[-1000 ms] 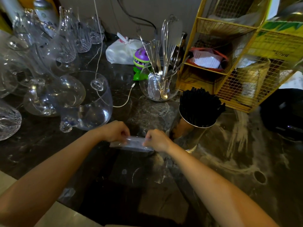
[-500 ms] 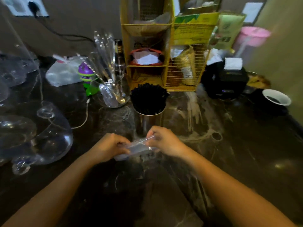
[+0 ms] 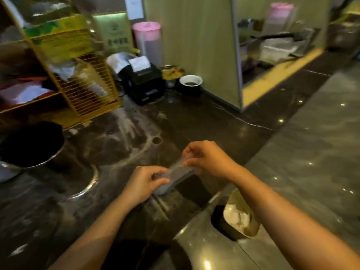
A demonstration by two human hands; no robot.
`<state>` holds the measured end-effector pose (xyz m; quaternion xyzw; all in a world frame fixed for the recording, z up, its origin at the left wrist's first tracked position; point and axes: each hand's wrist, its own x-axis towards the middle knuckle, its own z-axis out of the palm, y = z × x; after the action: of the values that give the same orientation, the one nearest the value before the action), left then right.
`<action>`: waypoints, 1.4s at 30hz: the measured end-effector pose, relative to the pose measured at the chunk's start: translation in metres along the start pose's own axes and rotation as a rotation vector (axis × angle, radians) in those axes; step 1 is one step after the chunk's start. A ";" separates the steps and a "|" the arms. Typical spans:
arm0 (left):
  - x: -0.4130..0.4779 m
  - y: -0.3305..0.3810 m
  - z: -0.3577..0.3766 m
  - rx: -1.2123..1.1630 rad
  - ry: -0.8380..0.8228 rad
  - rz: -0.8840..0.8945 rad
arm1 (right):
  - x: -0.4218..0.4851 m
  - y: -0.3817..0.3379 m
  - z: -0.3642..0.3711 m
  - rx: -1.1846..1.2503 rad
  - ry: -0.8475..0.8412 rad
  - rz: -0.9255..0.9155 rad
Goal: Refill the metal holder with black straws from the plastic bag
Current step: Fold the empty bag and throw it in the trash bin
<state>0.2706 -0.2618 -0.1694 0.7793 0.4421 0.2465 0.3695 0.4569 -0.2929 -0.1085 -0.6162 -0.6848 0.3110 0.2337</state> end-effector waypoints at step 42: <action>0.122 -0.319 0.624 0.881 -0.719 0.235 | -0.061 0.699 0.311 0.112 -0.083 0.809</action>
<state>0.6120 -0.2718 -0.7929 0.9382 0.2601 -0.2014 0.1075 0.7345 -0.3635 -0.8201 -0.8089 -0.3782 0.4395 0.0978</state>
